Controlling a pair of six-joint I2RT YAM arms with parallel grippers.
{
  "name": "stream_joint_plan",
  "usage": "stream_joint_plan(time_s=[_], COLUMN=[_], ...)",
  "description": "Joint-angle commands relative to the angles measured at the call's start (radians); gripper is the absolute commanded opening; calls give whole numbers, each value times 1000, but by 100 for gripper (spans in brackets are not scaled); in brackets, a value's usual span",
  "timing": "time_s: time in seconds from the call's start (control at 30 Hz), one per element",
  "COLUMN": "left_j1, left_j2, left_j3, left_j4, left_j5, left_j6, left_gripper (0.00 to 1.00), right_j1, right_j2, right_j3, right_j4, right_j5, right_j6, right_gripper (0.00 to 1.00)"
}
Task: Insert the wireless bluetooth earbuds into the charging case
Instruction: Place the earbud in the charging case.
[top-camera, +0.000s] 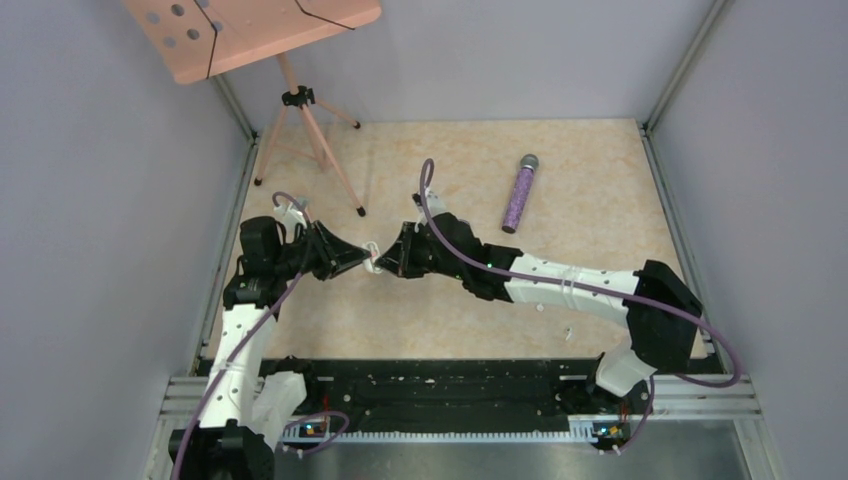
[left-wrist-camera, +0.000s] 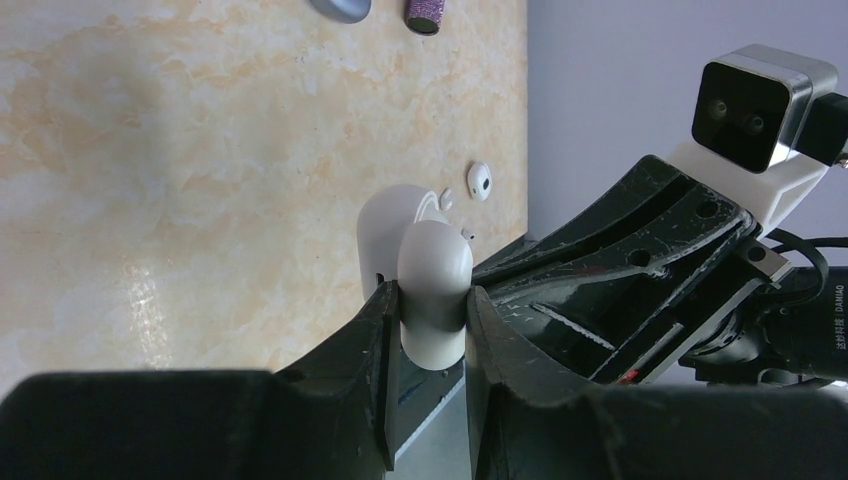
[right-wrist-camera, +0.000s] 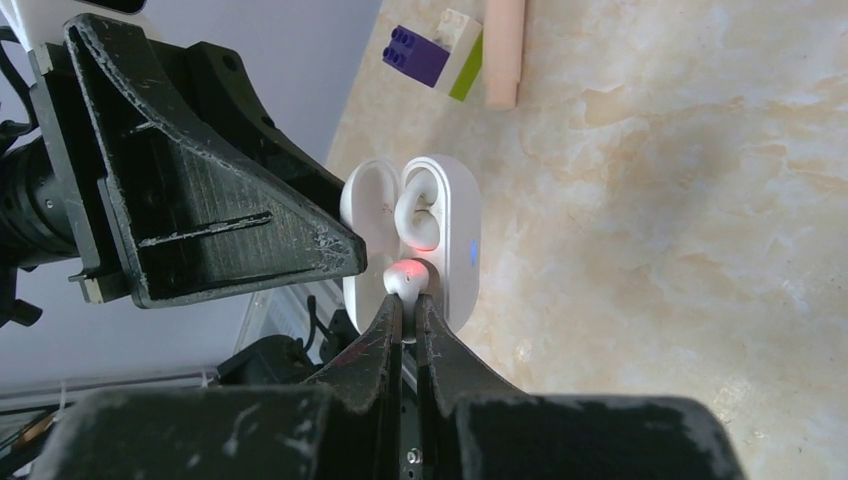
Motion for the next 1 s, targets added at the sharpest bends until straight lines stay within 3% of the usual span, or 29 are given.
stream_joint_plan(time_s=[0.0,0.47,0.57,0.67,0.97], left_j1=[-5,-4,-5,-6,-4], left_j2=[-16,-19,-18,-17,-9], left_j3=[12,16,16,16,9], left_j4=[39,36,37,36,33], left_j5=[18,23,22,22,17], left_j6=[-4,-5,-5,-4,5], left_gripper=[0,0,0,0,0], right_j1=[30,72,74,76,74], right_j2=[18,35,30,24,-61], right_j3=[62,82,79,81,69], right_j4=[4,-60,-42,-36,-53], right_j5=[37,174,160,151,193], right_j6=[-7,-76,-84,-89,-102], right_gripper=[0,1,18,27,34])
